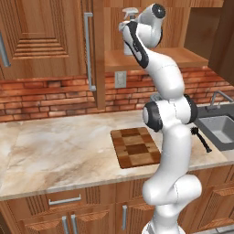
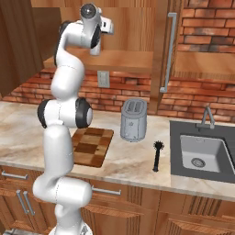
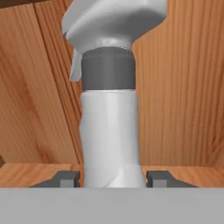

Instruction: Grab the spray bottle from the cabinet, then place it next to the cutting board for sanitizing. Then grab the dish brush from the countertop next to the sink and place it next to the cutting board.

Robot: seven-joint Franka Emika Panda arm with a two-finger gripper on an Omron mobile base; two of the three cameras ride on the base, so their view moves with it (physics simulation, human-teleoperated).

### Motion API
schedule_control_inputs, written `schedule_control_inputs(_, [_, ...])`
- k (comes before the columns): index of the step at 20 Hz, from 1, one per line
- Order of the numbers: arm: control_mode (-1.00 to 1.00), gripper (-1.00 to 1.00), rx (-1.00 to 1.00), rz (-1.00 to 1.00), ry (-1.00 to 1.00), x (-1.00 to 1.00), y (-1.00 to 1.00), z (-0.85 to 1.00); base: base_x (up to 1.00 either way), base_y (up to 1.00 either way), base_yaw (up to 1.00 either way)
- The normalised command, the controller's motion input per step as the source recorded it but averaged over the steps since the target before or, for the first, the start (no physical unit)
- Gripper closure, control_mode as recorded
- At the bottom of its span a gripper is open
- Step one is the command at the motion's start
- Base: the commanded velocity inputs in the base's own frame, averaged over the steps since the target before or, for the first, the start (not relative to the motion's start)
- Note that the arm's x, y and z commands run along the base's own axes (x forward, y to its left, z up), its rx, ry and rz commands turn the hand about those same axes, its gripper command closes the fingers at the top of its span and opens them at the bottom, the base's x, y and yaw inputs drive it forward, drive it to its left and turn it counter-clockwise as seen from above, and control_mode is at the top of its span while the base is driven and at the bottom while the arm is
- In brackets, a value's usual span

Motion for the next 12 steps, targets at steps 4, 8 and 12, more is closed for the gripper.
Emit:
schedule_control_inputs(4, [-1.0, 1.0, 0.01, -0.1, 0.2, -0.28, 0.0, 0.0, 0.0, 0.0, 0.0])
schedule_control_inputs(8, [-1.0, 1.0, 0.01, -0.09, 0.11, -0.68, 0.0, 0.0, 0.0, 0.0, 0.0])
schedule_control_inputs(12, [-1.0, 1.0, 0.02, -0.13, 0.15, -1.0, -0.02, -0.04, 0.0, 0.0, 0.0])
